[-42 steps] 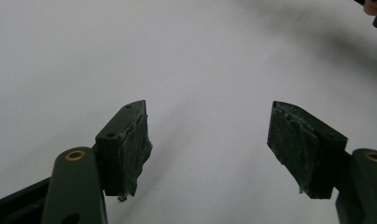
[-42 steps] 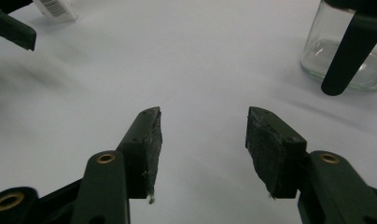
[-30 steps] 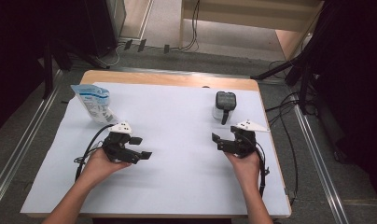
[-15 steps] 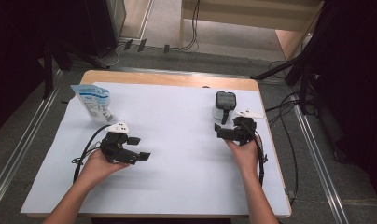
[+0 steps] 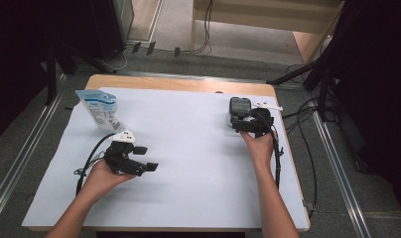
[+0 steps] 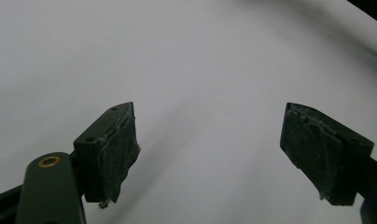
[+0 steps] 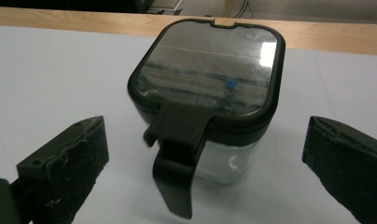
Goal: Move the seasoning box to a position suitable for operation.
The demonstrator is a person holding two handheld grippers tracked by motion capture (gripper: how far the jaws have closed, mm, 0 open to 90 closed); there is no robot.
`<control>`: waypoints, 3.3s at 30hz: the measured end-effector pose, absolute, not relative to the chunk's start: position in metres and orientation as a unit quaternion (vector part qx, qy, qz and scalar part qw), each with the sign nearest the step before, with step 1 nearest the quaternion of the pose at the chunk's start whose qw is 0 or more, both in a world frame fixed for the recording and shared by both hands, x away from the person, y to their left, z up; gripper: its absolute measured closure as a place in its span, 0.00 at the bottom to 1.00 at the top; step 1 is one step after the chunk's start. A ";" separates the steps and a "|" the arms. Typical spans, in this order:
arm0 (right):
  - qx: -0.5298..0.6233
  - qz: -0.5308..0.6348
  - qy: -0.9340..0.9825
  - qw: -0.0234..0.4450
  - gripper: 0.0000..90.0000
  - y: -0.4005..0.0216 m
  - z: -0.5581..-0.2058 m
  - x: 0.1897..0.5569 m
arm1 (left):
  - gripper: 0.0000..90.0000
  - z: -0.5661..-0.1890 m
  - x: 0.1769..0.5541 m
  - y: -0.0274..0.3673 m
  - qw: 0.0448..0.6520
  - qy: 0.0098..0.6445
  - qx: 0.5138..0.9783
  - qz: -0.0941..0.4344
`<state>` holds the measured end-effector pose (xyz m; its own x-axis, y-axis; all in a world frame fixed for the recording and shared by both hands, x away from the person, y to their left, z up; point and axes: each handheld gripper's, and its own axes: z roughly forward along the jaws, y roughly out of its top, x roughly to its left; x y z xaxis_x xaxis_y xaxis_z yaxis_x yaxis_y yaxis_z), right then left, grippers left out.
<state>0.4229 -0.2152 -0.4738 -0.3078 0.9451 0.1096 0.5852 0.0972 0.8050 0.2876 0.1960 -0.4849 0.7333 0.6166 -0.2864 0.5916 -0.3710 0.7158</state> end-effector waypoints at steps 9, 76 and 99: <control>0.555 0.392 0.697 0.229 0.01 -0.202 -0.478 0.446 | 0.22 -0.487 0.282 0.200 0.423 0.373 0.826 0.018; 0.358 0.436 0.808 0.168 0.18 -0.085 -0.486 0.332 | 0.44 -0.487 0.291 0.207 0.419 0.369 0.829 0.023; 0.343 0.433 0.821 0.148 0.14 -0.065 -0.503 0.333 | 0.40 -0.491 0.290 0.207 0.419 0.373 0.827 0.023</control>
<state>0.3331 -0.0653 -0.5032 -0.7210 0.6908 0.0544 0.4351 0.3901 0.8115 0.2901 0.2071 -0.4909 0.7209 0.6367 -0.2737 0.5974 -0.3706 0.7112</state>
